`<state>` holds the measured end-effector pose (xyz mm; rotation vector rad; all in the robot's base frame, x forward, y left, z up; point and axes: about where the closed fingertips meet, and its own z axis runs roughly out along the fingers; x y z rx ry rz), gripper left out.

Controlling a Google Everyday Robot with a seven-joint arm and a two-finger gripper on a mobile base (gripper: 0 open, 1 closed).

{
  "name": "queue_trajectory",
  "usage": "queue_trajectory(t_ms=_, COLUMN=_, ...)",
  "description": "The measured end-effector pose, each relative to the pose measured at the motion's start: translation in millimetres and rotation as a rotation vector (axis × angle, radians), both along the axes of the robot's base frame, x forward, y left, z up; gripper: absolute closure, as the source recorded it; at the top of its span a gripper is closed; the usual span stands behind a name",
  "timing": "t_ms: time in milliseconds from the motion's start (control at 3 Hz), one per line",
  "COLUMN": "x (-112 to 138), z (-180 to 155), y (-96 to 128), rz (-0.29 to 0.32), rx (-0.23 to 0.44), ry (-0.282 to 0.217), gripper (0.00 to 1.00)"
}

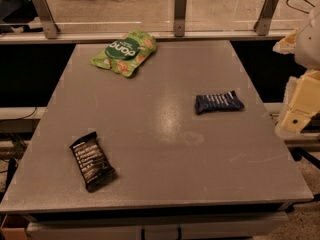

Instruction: Move green rice chip bag near rxbar chocolate

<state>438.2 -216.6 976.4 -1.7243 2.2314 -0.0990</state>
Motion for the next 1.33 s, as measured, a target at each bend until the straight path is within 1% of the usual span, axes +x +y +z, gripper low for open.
queue_trajectory(t_ms=333, x=1, z=1, y=1, rz=0.003, rx=0.006, ry=-0.009, gripper=0.0)
queue_trajectory(t_ms=667, x=31, z=-8, y=19, rz=0.021, rx=0.074, ry=-0.029, gripper=0.0)
queue_trajectory(t_ms=1000, x=85, z=-21, y=61, rz=0.046, rx=0.176, ry=-0.057, gripper=0.0)
queue_trajectory(t_ms=1333, x=139, z=-19, y=116, rz=0.066, rx=0.275, ry=-0.104, gripper=0.0)
